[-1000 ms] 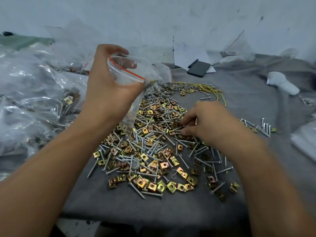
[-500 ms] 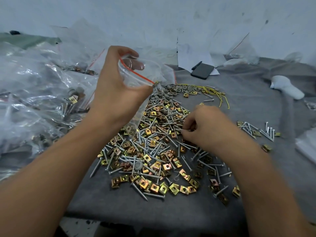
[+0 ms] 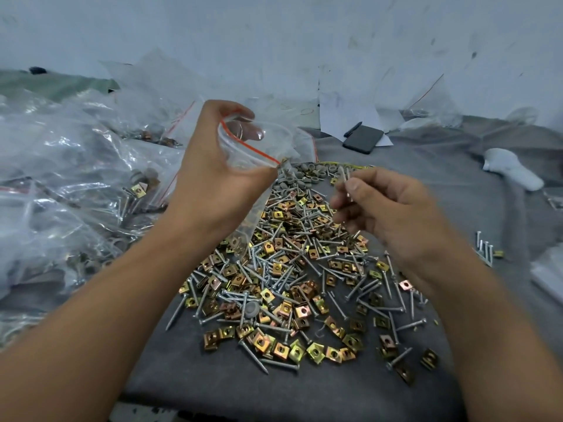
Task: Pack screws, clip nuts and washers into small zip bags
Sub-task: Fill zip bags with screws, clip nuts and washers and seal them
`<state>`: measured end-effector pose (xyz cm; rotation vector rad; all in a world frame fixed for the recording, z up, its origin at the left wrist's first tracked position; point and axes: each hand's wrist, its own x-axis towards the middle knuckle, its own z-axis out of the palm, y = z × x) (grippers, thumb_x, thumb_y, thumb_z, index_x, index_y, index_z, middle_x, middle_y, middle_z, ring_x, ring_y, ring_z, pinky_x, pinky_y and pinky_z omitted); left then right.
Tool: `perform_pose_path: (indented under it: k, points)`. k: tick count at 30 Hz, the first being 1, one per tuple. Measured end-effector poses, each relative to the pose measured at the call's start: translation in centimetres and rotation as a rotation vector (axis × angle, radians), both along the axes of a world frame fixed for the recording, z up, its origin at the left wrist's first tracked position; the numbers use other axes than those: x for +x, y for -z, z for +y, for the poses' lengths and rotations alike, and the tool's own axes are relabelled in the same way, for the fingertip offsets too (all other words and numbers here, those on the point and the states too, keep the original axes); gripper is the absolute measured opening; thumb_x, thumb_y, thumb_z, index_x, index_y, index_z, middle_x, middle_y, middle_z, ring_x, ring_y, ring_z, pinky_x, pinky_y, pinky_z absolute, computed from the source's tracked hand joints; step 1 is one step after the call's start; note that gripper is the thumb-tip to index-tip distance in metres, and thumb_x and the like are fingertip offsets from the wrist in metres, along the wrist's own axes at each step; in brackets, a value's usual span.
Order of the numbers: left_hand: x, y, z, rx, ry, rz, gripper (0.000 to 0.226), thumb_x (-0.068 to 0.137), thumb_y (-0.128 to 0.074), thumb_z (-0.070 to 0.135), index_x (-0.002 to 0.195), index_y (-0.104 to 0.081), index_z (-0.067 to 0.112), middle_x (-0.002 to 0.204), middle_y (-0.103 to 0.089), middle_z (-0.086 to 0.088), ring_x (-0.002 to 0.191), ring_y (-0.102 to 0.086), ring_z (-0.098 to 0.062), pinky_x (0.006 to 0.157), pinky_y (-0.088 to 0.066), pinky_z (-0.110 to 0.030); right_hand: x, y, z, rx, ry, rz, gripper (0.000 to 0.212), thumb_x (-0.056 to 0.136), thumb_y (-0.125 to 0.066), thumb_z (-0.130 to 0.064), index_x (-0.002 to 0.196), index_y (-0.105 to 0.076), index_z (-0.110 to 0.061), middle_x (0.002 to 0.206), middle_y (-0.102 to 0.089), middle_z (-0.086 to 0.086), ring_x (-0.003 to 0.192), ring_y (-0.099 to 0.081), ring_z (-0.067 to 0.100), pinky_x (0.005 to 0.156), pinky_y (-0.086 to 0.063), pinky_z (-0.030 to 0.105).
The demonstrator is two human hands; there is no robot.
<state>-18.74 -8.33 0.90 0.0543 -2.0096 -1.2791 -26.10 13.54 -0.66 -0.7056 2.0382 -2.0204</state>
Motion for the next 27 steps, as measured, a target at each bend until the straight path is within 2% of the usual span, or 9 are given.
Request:
perform_pose_path:
  k: [5,9,13,16,18,20,23,25,27]
  points:
    - [0.0,0.1,0.4,-0.071,0.040,-0.037,0.062,0.081,-0.086,0.005,0.132,-0.053,0.020,0.117,-0.070,0.002,0.106,-0.067,-0.003,0.084,-0.051,-0.011,1.2,-1.0,-0.8,-0.298,-0.124,-0.127,0.016,0.098,-0.059,-0.011,0.105,-0.065,0.003,0.088,-0.074,0.018,0.073,-0.072,0.025,0.064,-0.059,0.027]
    - [0.3,-0.1,1.3,-0.189,0.100,-0.114,0.071,0.070,-0.088,0.019,0.130,-0.051,0.030,0.118,-0.069,0.011,0.111,-0.065,-0.001,0.085,-0.051,-0.013,1.6,-1.5,-1.1,-0.306,-0.082,0.011,0.018,0.090,-0.069,-0.012,0.103,-0.071,0.000,0.092,-0.077,0.019,0.077,-0.074,0.027,0.069,-0.060,0.029]
    - [0.5,-0.1,2.3,-0.309,0.164,-0.114,0.072,0.076,-0.093,0.024,0.132,-0.049,0.028,0.121,-0.066,0.003,0.117,-0.065,-0.014,0.098,-0.055,-0.041,2.0,-2.9,-0.8,-0.136,0.107,0.358,0.012,0.089,-0.078,-0.007,0.100,-0.077,-0.012,0.085,-0.079,0.005,0.075,-0.075,0.018,0.067,-0.057,0.024]
    - [0.6,0.0,2.7,-0.351,0.159,-0.117,0.068,0.078,-0.089,0.032,0.130,-0.046,0.034,0.121,-0.066,0.003,0.112,-0.065,-0.016,0.093,-0.055,-0.044,2.5,-3.9,-0.4,0.302,0.269,0.853,0.012,0.087,-0.080,-0.026,0.098,-0.079,-0.029,0.081,-0.071,-0.021,0.082,-0.067,0.004,0.077,-0.048,0.016]
    - [0.6,0.0,3.0,-0.370,0.155,-0.122,0.065,0.078,-0.085,0.033,0.132,-0.048,0.031,0.120,-0.066,0.003,0.111,-0.065,-0.018,0.091,-0.055,-0.046,3.1,-4.3,-0.6,0.509,0.282,1.032,0.015,0.085,-0.078,-0.035,0.099,-0.080,-0.031,0.083,-0.068,-0.021,0.088,-0.063,0.011,0.088,-0.049,0.034]
    - [0.6,0.0,3.1,-0.375,0.159,-0.119,0.065,0.078,-0.083,0.033,0.132,-0.048,0.029,0.118,-0.066,0.003,0.110,-0.066,-0.019,0.089,-0.055,-0.047,3.3,-4.3,-1.0,0.600,0.251,0.993,0.020,0.087,-0.078,-0.038,0.106,-0.080,-0.032,0.092,-0.075,-0.011,0.098,-0.064,0.018,0.094,-0.048,0.048]
    - [0.6,0.0,2.9,-0.321,0.165,-0.108,0.067,0.077,-0.089,0.026,0.128,-0.046,0.033,0.115,-0.067,0.007,0.102,-0.068,-0.008,0.084,-0.058,-0.037,3.6,-4.3,-1.3,0.414,0.240,0.801,0.022,0.098,-0.069,-0.038,0.118,-0.077,-0.034,0.105,-0.076,-0.014,0.099,-0.065,0.003,0.089,-0.051,0.026]
    - [0.3,0.0,2.6,-0.243,0.138,-0.096,0.070,0.076,-0.092,0.017,0.127,-0.046,0.032,0.115,-0.068,0.009,0.104,-0.069,-0.006,0.085,-0.061,-0.032,3.2,-4.2,-0.8,0.223,0.314,0.705,0.019,0.103,-0.062,-0.031,0.114,-0.077,-0.032,0.099,-0.076,-0.016,0.094,-0.069,0.001,0.081,-0.052,0.021]
    - [0.0,0.1,2.2,-0.155,0.089,-0.103,0.069,0.077,-0.092,0.013,0.128,-0.049,0.030,0.113,-0.070,0.009,0.105,-0.069,-0.002,0.085,-0.062,-0.028,2.0,-3.5,0.0,0.349,0.348,0.678,0.015,0.100,-0.065,-0.025,0.106,-0.077,-0.032,0.092,-0.075,-0.017,0.089,-0.069,0.001,0.080,-0.055,0.024]
